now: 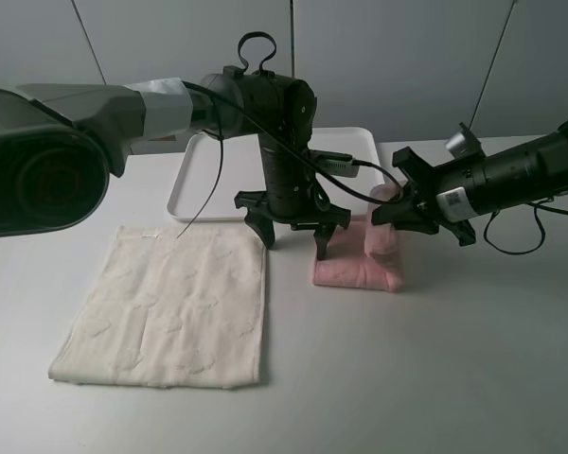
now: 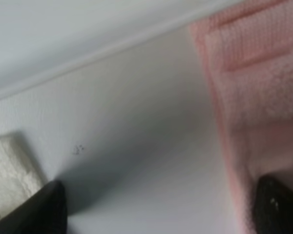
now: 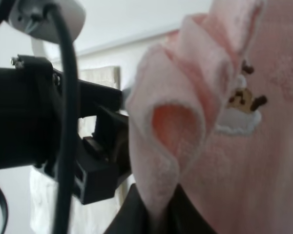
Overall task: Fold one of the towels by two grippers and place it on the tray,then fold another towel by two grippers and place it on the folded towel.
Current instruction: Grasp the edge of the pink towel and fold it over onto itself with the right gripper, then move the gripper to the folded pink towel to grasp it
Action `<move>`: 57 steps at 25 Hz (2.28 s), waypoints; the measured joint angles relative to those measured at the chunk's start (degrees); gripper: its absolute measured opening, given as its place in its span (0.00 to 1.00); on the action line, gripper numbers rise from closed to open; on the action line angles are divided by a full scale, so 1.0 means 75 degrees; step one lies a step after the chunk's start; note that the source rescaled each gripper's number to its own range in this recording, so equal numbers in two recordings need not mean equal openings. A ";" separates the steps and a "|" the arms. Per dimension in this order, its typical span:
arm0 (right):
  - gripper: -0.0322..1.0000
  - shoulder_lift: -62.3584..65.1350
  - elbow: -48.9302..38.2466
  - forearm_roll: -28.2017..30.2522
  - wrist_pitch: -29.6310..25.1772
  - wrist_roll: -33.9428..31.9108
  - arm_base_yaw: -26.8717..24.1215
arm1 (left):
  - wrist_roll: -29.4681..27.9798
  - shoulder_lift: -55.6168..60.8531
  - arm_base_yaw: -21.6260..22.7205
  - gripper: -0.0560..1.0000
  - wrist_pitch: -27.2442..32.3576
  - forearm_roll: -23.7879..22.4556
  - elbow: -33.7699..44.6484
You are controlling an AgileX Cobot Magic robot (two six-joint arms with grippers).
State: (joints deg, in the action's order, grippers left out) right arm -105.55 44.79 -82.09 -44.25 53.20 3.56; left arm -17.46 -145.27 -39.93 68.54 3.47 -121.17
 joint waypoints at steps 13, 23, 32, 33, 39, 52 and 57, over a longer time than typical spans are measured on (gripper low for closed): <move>0.07 -0.0524 -0.0014 -0.0565 0.0076 0.0115 0.0174 | -0.0042 0.0000 0.0000 0.99 0.0031 0.0092 0.0000; 0.07 -0.0801 -0.0014 -0.0930 -0.0175 0.0401 0.0189 | 0.0589 -0.0029 0.0030 0.99 0.0117 0.0298 -0.0098; 0.07 -0.0801 -0.0014 -0.0930 -0.0304 0.0416 0.0189 | 0.0748 -0.0116 0.0477 0.99 0.0152 0.1017 -0.1443; 0.07 -0.0801 -0.0014 -0.0930 -0.0340 0.0416 0.0189 | 0.0777 -0.0116 0.0530 0.99 0.0167 0.1017 -0.1658; 0.09 -0.0801 -0.0014 -0.0963 -0.0354 0.0416 0.0189 | 0.0970 -0.0047 0.0648 0.99 0.0167 0.0991 -0.2294; 0.57 -0.0801 -0.0028 -0.1785 -0.1862 0.1431 0.0202 | 0.1897 0.0249 0.1039 0.99 0.0173 0.1123 -0.2348; 0.85 -0.0512 -0.0028 -0.1038 -0.1538 0.1757 0.0202 | 0.2654 0.1017 0.1397 0.99 0.0184 0.1233 -0.2077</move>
State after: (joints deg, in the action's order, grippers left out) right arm -109.38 44.58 -89.88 -55.78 66.38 5.07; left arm 2.44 -137.64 -29.46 69.92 12.72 -136.75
